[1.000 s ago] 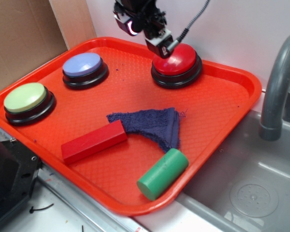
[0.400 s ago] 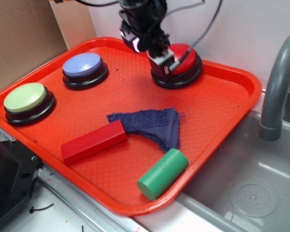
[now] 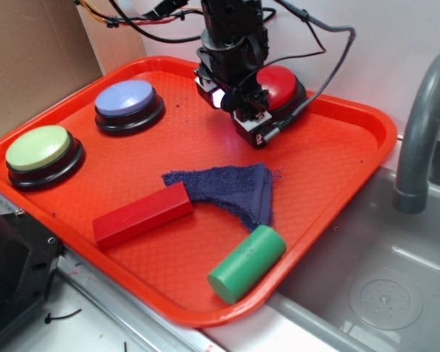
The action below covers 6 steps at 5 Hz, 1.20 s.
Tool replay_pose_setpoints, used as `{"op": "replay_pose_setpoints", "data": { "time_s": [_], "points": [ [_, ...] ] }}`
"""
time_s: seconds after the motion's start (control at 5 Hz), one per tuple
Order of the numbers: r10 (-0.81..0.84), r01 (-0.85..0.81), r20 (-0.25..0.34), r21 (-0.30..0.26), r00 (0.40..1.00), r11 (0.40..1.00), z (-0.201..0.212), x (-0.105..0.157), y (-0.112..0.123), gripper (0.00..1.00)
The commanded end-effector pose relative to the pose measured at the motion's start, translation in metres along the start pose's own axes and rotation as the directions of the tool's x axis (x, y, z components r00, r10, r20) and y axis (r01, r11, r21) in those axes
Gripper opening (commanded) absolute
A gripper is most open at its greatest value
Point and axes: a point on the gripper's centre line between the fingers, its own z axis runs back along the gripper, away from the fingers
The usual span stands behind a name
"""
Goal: Push the red button.
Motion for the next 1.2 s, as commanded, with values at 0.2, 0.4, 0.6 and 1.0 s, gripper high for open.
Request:
{"op": "replay_pose_setpoints", "data": {
  "time_s": [0.2, 0.4, 0.6, 1.0],
  "points": [
    [0.073, -0.058, 0.266, -0.063, 0.961, 0.996, 0.083, 0.008, 0.013, 1.00],
    [0.101, -0.076, 0.284, -0.097, 0.954, 0.992, 0.084, 0.012, 0.018, 1.00],
    [0.101, -0.076, 0.252, -0.107, 0.962, 0.991, 0.061, 0.024, 0.012, 1.00],
    [0.059, -0.048, 0.206, -0.058, 0.977, 0.997, 0.033, 0.035, 0.005, 1.00]
  ]
}}
